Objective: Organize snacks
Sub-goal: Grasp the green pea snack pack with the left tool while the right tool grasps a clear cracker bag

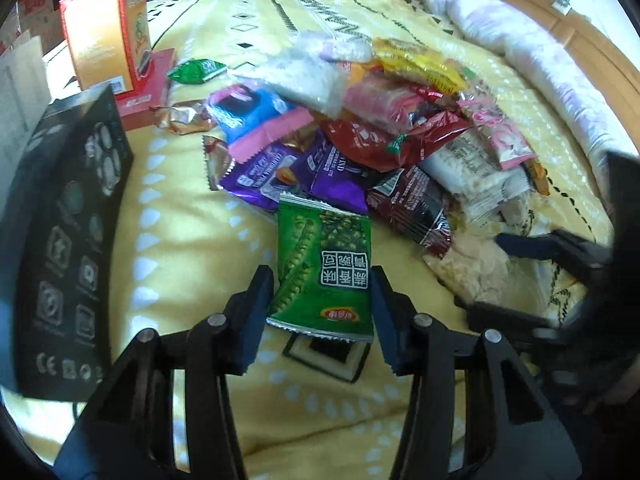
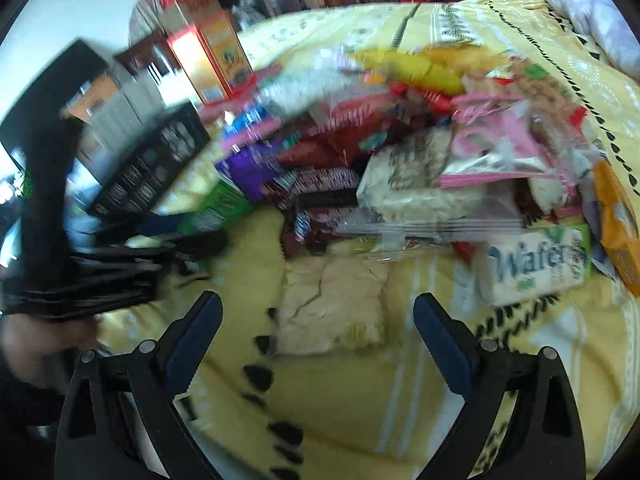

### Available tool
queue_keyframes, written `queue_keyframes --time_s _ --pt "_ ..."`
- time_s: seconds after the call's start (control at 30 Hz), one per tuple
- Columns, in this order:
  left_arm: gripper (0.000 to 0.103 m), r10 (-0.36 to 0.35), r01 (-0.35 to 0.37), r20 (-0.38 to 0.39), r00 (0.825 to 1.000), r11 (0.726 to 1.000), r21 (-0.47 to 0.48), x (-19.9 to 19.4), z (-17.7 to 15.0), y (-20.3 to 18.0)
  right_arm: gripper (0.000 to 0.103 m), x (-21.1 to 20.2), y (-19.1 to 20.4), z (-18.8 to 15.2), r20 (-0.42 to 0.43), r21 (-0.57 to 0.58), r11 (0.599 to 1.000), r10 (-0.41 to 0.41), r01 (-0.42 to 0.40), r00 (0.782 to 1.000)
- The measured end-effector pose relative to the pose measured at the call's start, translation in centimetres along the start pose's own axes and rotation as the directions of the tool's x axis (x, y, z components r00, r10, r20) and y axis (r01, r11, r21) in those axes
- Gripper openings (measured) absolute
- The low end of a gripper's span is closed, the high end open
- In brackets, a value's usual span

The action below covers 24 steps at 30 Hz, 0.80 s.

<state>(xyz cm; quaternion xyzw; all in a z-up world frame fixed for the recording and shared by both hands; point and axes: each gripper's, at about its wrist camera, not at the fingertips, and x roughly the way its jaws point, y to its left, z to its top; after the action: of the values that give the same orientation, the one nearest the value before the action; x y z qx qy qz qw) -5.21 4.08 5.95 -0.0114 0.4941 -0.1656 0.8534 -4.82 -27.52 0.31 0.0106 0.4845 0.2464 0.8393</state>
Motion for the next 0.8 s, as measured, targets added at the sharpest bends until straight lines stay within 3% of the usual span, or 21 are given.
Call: queue_keyframes --time_s 0.13,0.17,0.23,0.53,0.8 --pt "0.049 -0.014 0.015 0.032 0.999 1.000 -0.009 -1.3 0.2 0.2 0.086 1.5 -0.1 -0.6 -0.011 -0.019 0.997 -0.071 0.071 0.997" --pt "0.049 -0.017 0.018 0.039 0.999 1.000 -0.007 -1.6 0.3 0.2 0.074 1.2 -0.3 -0.6 -0.002 -0.009 0.997 -0.078 0.078 0.997" --pt "0.049 -0.026 0.026 0.053 0.998 1.000 -0.009 -2.1 0.4 0.3 0.064 0.4 -0.9 -0.8 0.015 0.023 0.998 -0.059 0.058 0.998" --pt "0.049 -0.063 0.063 0.111 0.992 0.998 0.004 -4.7 0.4 -0.2 0.062 -4.1 -0.1 -2.6 0.086 0.023 0.999 -0.032 0.030 0.996" --pt "0.049 -0.002 -0.002 0.152 0.988 1.000 0.027 -6.5 0.9 -0.2 0.062 -8.0 2.3 -1.2 0.169 -0.032 0.998 -0.041 0.047 0.985"
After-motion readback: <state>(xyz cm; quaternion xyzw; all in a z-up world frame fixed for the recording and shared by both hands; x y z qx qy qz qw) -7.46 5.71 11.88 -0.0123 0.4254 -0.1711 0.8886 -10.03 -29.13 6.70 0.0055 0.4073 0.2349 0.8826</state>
